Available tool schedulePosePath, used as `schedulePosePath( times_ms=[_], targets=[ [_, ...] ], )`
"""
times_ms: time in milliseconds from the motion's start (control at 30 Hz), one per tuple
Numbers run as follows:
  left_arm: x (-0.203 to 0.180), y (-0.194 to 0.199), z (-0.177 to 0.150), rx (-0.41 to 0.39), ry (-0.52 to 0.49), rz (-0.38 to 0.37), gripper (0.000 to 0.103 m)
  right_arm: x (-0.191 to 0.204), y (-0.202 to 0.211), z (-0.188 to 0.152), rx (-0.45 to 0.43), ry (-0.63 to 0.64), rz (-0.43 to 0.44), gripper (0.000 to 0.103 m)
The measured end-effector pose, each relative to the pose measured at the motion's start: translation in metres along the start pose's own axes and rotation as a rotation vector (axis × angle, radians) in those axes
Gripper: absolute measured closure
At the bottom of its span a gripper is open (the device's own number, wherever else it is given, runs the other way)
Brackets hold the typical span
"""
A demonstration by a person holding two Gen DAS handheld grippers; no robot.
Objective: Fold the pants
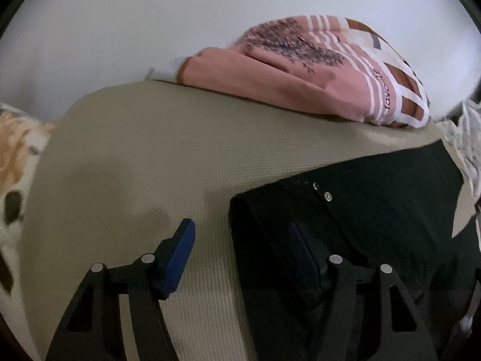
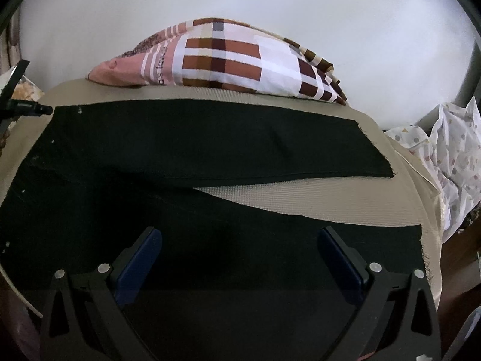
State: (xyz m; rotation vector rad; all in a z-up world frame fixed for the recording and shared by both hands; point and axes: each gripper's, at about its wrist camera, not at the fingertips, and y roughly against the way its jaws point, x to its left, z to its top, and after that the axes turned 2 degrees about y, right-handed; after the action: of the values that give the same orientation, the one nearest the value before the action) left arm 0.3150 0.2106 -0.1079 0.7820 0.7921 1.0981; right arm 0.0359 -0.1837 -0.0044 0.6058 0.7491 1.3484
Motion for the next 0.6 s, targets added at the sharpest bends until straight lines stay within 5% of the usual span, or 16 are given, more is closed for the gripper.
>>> schedulePosePath(
  times_ms=[300, 400, 533, 600],
  targets=[
    [0.001, -0.039, 0.018, 0.101, -0.055, -0.138, 0.037, 0.014, -0.015, 0.002, 0.037, 0.039, -0.005, 0.000],
    [0.014, -0.036, 0.018, 0.097, 0.088, -0.171, 0.062, 0.016, -0.017, 0.004, 0.044, 0.042, 0.002, 0.000],
    [-0.009, -0.008, 0.004, 0.012, 0.065, -0.090, 0.086, 0.016, -0.017, 0.013, 0.037, 0.030, 0.065, 0.000],
    [-0.018, 0.018, -0.005, -0.061, 0.095, -0.114, 0.086, 0.015, -0.014, 0.023, 0.026, 0.010, 0.145, 0.000]
  ],
)
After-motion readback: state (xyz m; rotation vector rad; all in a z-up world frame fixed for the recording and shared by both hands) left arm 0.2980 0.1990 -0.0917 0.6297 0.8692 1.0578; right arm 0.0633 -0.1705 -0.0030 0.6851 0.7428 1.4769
